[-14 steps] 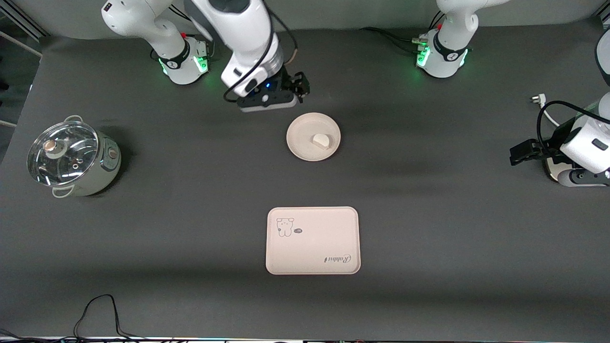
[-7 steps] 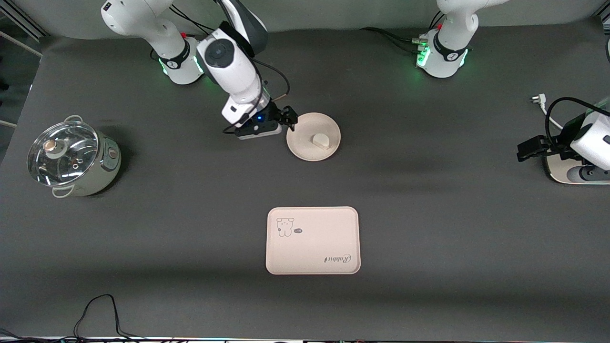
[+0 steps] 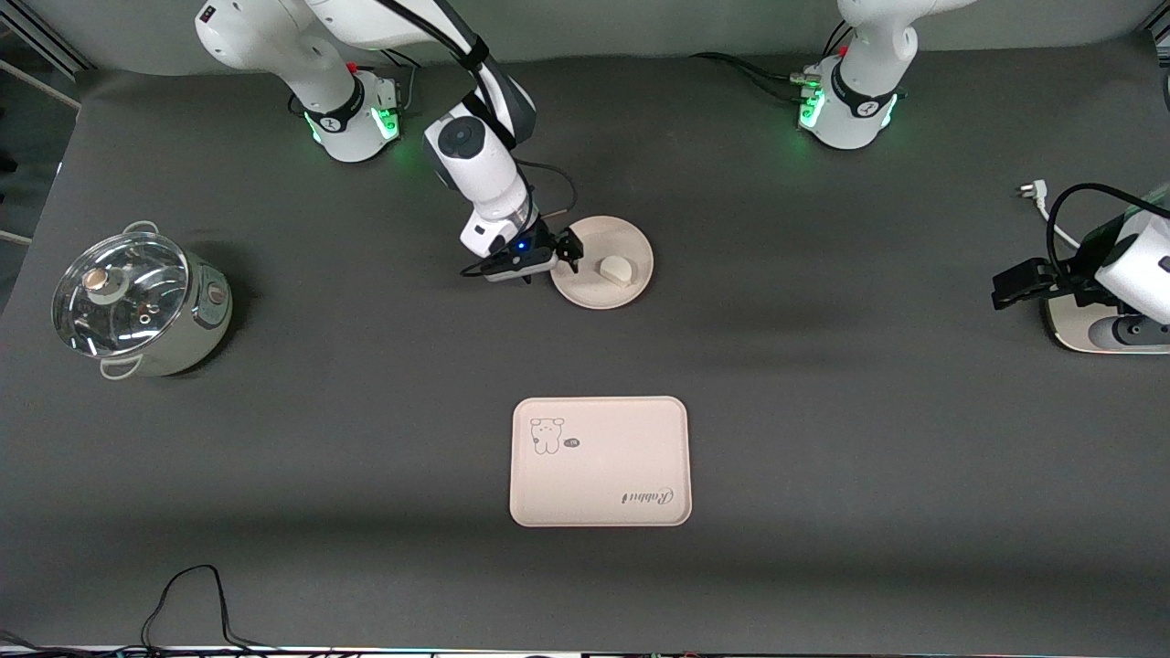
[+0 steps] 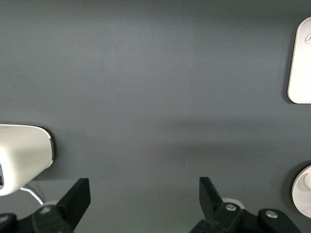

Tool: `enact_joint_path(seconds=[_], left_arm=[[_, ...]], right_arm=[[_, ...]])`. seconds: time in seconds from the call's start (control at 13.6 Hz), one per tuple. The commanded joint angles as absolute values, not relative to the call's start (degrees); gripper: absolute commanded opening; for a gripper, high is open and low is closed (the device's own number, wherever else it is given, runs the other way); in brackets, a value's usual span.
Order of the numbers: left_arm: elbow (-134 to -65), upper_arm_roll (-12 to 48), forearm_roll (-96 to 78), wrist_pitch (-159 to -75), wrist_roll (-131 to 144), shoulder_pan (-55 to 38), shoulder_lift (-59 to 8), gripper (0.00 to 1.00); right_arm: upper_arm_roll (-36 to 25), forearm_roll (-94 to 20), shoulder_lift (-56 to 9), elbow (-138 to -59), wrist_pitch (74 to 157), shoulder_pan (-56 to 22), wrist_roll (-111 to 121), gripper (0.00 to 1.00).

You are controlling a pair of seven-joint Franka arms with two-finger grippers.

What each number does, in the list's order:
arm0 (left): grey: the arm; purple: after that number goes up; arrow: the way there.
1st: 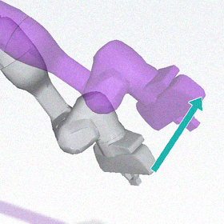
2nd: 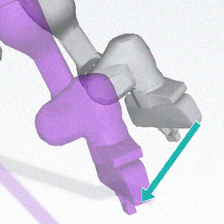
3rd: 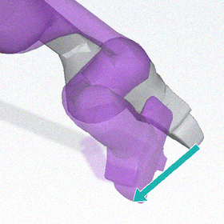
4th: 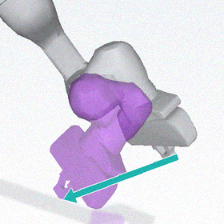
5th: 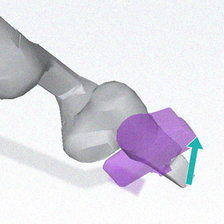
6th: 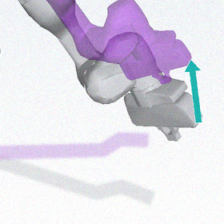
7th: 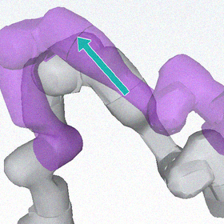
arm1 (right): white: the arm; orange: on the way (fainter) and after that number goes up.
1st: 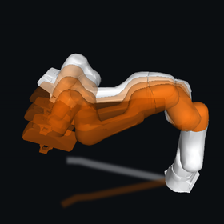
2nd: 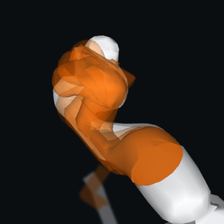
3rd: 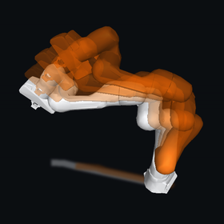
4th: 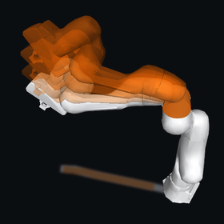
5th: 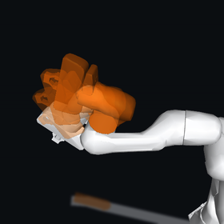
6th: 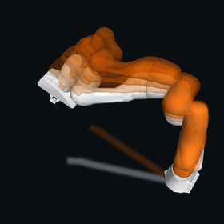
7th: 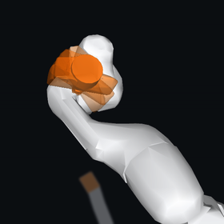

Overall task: Place bun in plate and plate on tray
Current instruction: 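Lower the right gripper to the plate rim and close on it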

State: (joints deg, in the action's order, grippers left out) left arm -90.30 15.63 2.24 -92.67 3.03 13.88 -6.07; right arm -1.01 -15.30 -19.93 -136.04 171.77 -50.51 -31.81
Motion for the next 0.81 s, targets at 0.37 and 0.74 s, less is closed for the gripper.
enact_joint_path(seconds=[0.37,0.74], left_arm=[[-89.30,15.56,1.67,-92.02,2.99,13.45,-6.59,1.00],[-89.30,15.56,1.67,-92.02,2.81,13.45,-6.68,1.00]], right_arm=[[3.42,-23.82,-23.20,-137.11,173.50,-50.10,-29.27,1.00],[3.60,-23.91,-23.03,-137.11,172.71,-49.57,-29.35,0.99]])
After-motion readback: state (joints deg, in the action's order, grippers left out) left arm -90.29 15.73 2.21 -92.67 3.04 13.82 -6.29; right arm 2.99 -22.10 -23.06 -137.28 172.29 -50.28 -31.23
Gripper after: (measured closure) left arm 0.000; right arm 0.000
